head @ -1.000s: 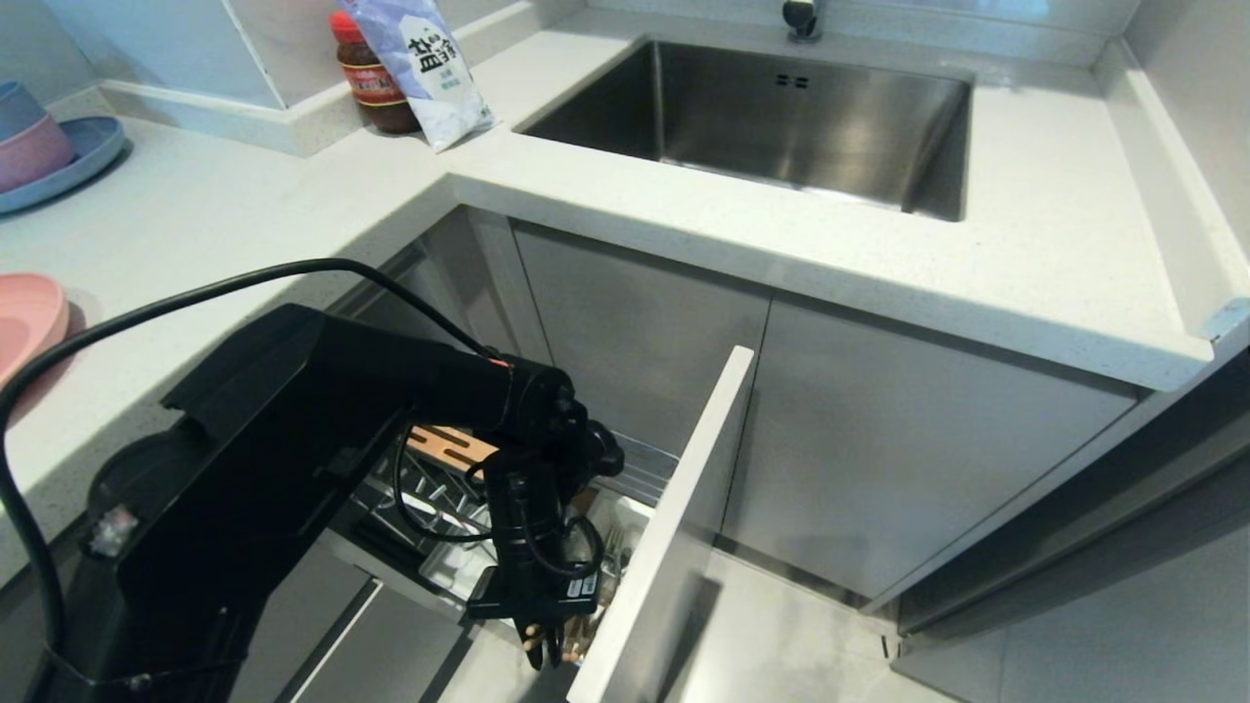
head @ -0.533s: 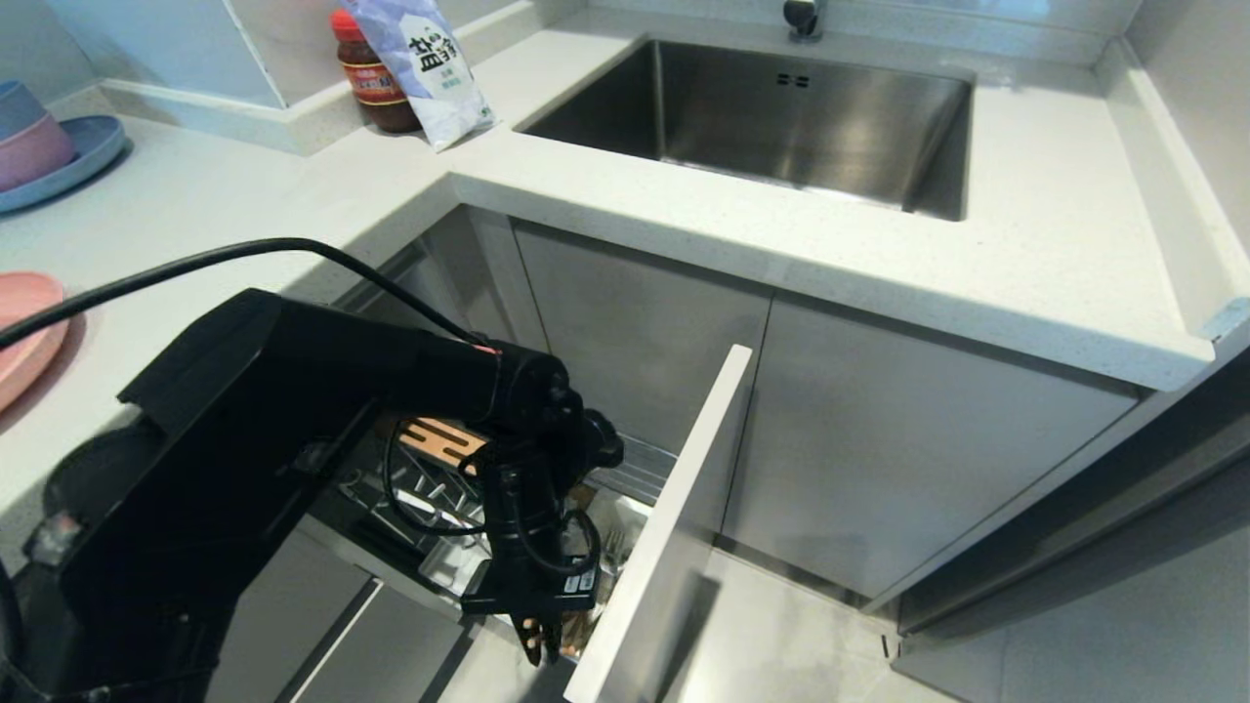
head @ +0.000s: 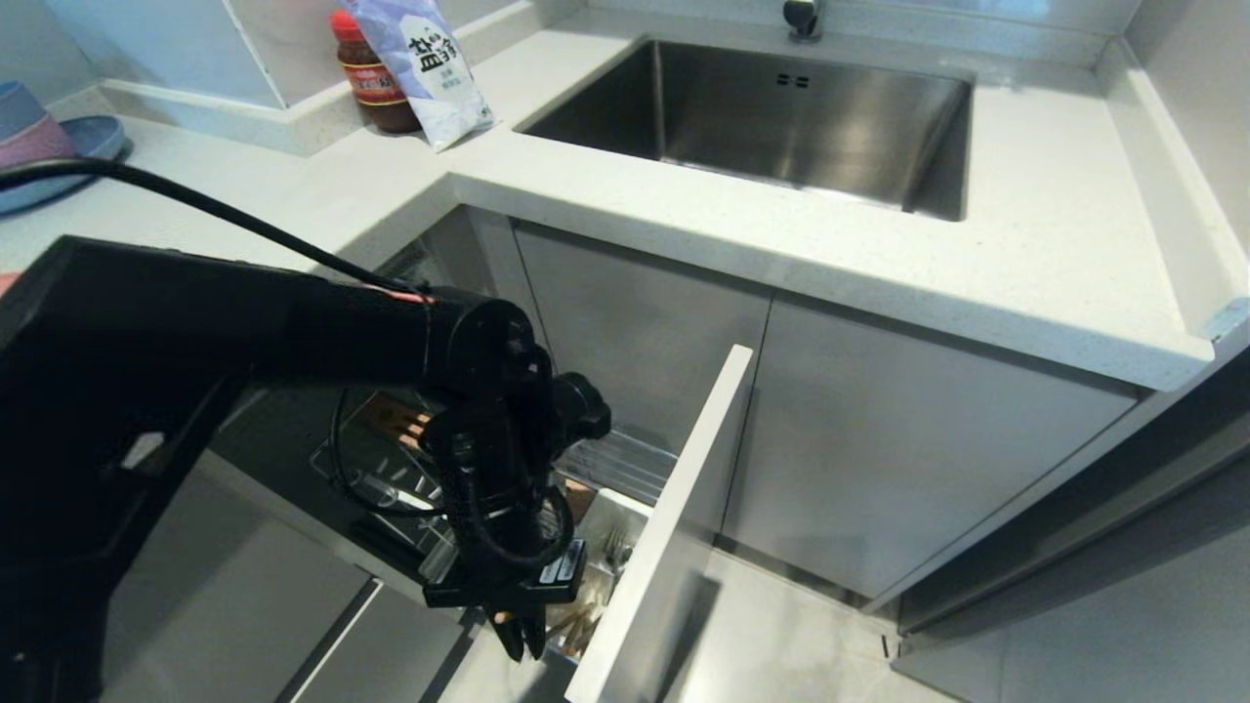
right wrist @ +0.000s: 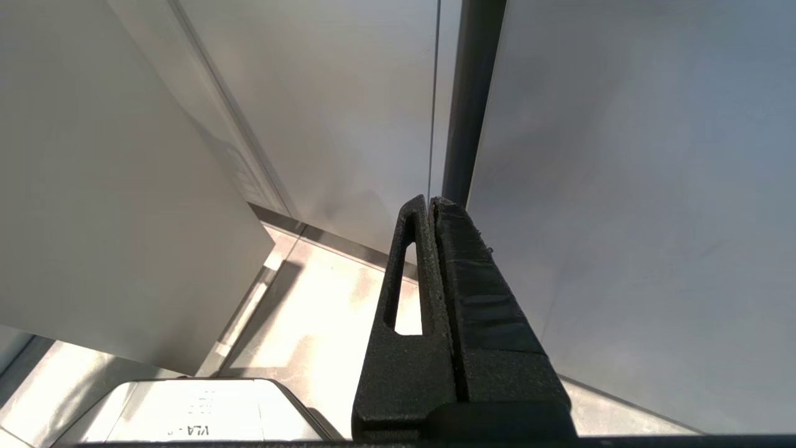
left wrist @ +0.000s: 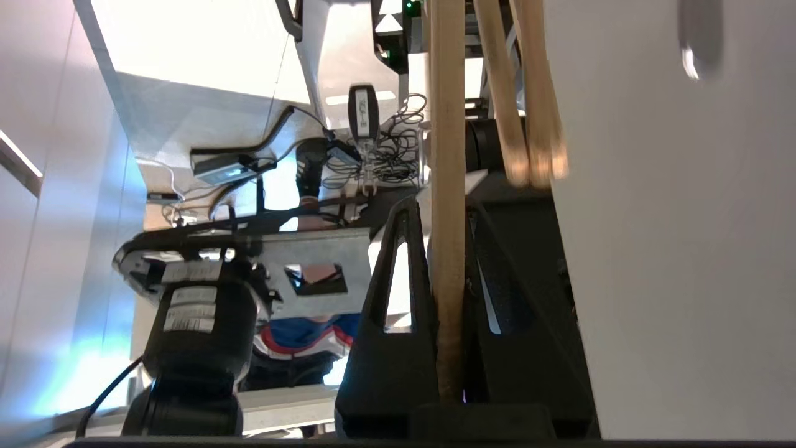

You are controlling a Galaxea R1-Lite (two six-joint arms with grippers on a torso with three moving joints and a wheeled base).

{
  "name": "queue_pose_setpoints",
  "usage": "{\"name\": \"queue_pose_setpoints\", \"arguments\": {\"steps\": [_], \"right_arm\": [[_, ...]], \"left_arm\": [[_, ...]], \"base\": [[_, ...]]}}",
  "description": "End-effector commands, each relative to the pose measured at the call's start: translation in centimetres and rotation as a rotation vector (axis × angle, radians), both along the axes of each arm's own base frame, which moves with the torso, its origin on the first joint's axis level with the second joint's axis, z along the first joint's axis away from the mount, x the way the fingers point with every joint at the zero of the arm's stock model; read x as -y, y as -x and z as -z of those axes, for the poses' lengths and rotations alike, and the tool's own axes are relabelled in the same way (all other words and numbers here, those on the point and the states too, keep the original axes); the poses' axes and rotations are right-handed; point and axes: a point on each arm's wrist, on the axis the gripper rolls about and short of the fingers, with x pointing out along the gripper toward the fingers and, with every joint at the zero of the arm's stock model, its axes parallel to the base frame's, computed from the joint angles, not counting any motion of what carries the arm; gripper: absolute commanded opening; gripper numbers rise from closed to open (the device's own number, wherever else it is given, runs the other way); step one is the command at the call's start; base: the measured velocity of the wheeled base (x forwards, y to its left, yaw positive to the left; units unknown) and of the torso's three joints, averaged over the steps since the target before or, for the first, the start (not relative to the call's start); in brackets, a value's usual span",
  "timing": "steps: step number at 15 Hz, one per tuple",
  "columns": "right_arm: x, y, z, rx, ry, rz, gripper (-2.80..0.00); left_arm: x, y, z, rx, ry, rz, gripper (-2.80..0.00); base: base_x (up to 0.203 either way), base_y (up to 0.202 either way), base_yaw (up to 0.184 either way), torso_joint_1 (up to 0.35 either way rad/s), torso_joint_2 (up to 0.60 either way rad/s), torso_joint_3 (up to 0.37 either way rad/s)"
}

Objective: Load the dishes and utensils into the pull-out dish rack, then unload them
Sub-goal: Take the chopsticks out of the cupboard

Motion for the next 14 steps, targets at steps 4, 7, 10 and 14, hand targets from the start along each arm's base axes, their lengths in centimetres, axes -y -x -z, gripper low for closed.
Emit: {"name": "queue_pose_setpoints", "arguments": {"steps": [4, 7, 10, 14], "right_arm": [[0.0, 0.0, 0.0, 0.001, 0.0, 0.0, -2.8], [0.0, 0.0, 0.0, 0.001, 0.0, -0.001, -2.8], [0.0, 0.0, 0.0, 0.001, 0.0, 0.0, -2.8], [0.0, 0.0, 0.0, 0.001, 0.0, 0.0, -2.8]], "left_arm": [[-0.7, 2.2, -3.1, 0.03, 0.018, 0.022, -2.8], [-1.1, 3.8, -4.7, 0.033, 0.017, 0.047, -2.8], [-1.4, 5.1, -6.1, 0.054, 0.033, 0.068, -2.8], [-2.3, 7.0, -8.6, 0.123, 0.085, 0.086, -2.8]], "base": [[0.0, 0.0, 0.0, 0.0, 0.0, 0.0], [0.0, 0.0, 0.0, 0.0, 0.0, 0.0], [0.0, 0.0, 0.0, 0.0, 0.0, 0.0], [0.0, 0.0, 0.0, 0.0, 0.0, 0.0]]}}
